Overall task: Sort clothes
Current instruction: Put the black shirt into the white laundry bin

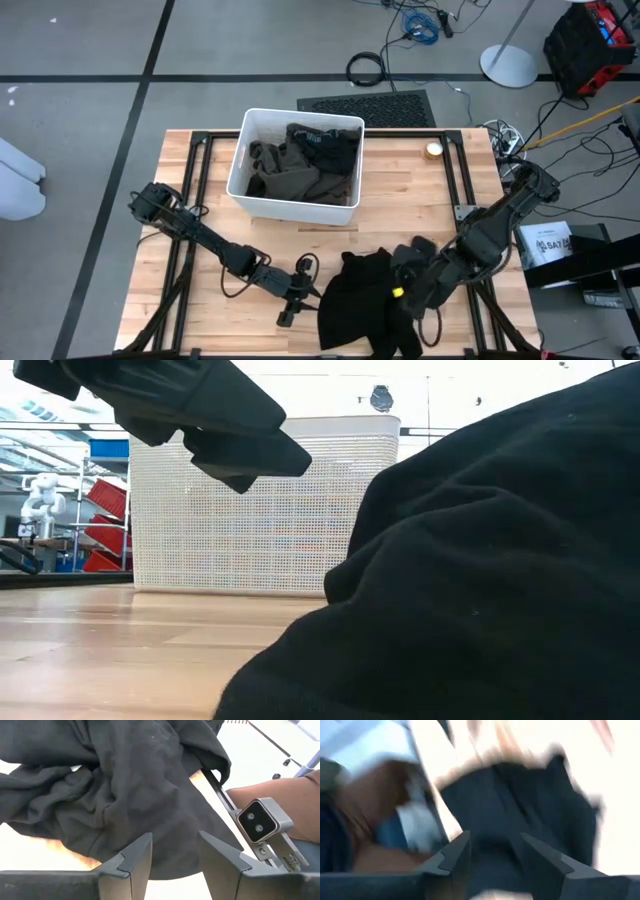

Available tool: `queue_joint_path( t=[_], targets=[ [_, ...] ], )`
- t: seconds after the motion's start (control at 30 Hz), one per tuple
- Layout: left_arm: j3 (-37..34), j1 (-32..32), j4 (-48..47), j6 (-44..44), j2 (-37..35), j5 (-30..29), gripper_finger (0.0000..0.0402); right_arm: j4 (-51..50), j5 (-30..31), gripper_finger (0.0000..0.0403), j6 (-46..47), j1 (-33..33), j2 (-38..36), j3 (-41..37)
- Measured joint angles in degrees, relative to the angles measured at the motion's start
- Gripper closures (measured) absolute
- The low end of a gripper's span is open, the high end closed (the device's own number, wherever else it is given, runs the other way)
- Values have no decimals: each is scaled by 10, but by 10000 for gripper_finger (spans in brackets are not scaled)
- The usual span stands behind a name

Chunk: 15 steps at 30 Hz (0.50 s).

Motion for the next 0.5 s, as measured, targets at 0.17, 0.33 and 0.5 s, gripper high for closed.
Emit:
queue_joint_path(
  t=[0.17,0.33,0.5],
  targets=[
    [0,0,-1,18,-3,3,238,196,80,246,-200,-9,28,2],
    [0,5,-42,51,-55,2,238,281,78,249,-314,-41,110,2],
    [0,12,-137,58,-126,-48,238,272,49,248,-311,-79,198,0]
  ],
)
